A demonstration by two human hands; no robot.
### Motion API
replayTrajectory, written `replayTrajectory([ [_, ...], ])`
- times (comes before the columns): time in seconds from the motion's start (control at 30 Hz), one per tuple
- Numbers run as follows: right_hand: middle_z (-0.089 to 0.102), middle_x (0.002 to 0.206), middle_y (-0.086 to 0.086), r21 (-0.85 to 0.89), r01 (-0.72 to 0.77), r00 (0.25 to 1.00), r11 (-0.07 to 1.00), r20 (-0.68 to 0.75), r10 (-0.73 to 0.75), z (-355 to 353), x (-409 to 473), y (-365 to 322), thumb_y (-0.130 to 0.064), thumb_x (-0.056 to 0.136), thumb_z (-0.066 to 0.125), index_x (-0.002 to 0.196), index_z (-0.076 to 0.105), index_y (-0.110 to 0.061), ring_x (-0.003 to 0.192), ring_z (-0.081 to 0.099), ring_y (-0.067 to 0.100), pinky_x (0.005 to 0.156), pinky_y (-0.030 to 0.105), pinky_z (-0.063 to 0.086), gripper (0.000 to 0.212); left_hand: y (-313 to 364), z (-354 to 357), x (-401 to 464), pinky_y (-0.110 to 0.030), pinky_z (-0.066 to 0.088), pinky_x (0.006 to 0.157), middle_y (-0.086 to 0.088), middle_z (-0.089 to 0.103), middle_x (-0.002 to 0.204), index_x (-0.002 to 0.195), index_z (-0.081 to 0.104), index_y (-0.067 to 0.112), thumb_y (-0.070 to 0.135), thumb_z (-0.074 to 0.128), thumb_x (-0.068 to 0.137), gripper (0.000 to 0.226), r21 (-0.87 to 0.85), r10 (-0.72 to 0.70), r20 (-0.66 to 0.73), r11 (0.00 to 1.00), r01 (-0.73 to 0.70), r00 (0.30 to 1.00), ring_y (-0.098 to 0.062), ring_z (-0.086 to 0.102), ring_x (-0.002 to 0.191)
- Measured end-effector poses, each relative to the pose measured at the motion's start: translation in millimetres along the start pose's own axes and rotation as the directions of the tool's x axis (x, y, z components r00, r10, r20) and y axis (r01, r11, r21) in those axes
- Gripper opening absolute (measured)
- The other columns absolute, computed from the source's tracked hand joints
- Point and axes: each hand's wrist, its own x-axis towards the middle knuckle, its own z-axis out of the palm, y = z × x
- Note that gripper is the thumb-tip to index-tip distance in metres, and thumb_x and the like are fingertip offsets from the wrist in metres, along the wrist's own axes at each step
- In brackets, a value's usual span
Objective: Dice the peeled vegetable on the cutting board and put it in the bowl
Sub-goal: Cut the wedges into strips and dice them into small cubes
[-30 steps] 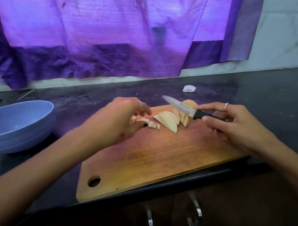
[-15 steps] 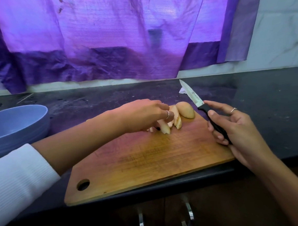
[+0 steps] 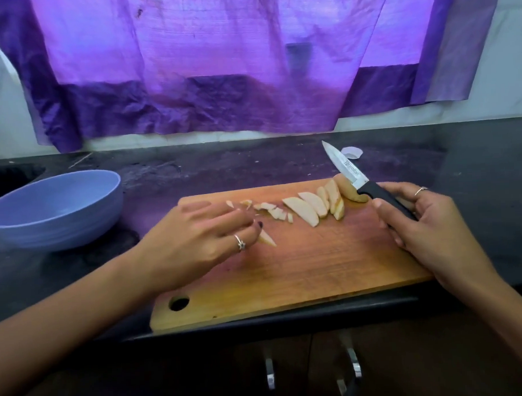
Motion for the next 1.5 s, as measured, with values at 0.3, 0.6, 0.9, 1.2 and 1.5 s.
replayTrajectory([
  [0.3,0.06,0.063,-0.006,-0.214,0.156,0.974,0.964,0.197,-0.114,30.2,-22.2,-35.4,-0.023,0.093,0.05,0.099,0.048,-0.033,0.047,0.052,0.01,0.051,0.022,0.043,0.012,15.6,-2.6,-28.1,-0.038,0.057,0.065,0.001,0.069,0.107,0.109,0.07,0.016,0.034,0.048,0.095,0.031,-0.287,-0.287,0.121,0.906,0.311,0.95,-0.019,0.066,0.09],
  [0.6,0.048,0.066,-0.014,-0.472,0.304,0.916,0.827,0.384,-0.118,69.9,-36.6,-78.8,-0.03,0.094,0.049,0.119,0.058,-0.034,0.06,0.047,0.004,0.054,0.013,0.038,0.027,21.1,-2.4,-25.0,-0.012,0.032,0.098,-0.007,0.072,0.105,0.101,0.074,0.006,0.03,0.049,0.091,0.036,-0.344,-0.366,0.1,0.86,0.378,0.925,-0.012,0.054,0.103],
  [0.9,0.046,0.071,-0.007,-0.56,0.3,0.912,0.773,0.407,-0.059,84.7,-36.5,-88.7,-0.033,0.096,0.045,0.122,0.056,-0.032,0.058,0.045,0.011,0.049,0.018,0.031,0.028,20.2,1.3,-23.9,-0.019,0.039,0.092,-0.008,0.073,0.097,0.093,0.075,0.006,0.036,0.052,0.088,0.039,-0.408,-0.391,0.078,0.827,0.387,0.917,-0.013,0.06,0.094],
  [1.2,0.043,0.066,-0.009,-0.612,0.31,0.908,0.728,0.416,-0.036,83.0,-36.7,-93.6,-0.032,0.096,0.044,0.126,0.054,-0.036,0.054,0.042,0.008,0.045,0.018,0.029,0.031,19.0,8.6,-19.6,-0.031,0.044,0.082,-0.009,0.073,0.092,0.086,0.075,0.003,0.028,0.057,0.083,0.032,-0.416,-0.397,0.014,0.833,0.366,0.918,-0.024,0.069,0.086],
  [1.5,0.045,0.073,-0.004,-0.637,0.267,0.907,0.723,0.419,0.034,84.1,-32.7,-96.1,-0.035,0.096,0.043,0.127,0.052,-0.035,0.059,0.046,0.01,0.047,0.022,0.026,0.032,16.6,14.4,-13.5,-0.028,0.046,0.077,-0.006,0.073,0.086,0.081,0.075,0.003,0.018,0.068,0.079,0.017,-0.422,-0.443,-0.011,0.815,0.398,0.896,-0.021,0.069,0.08],
])
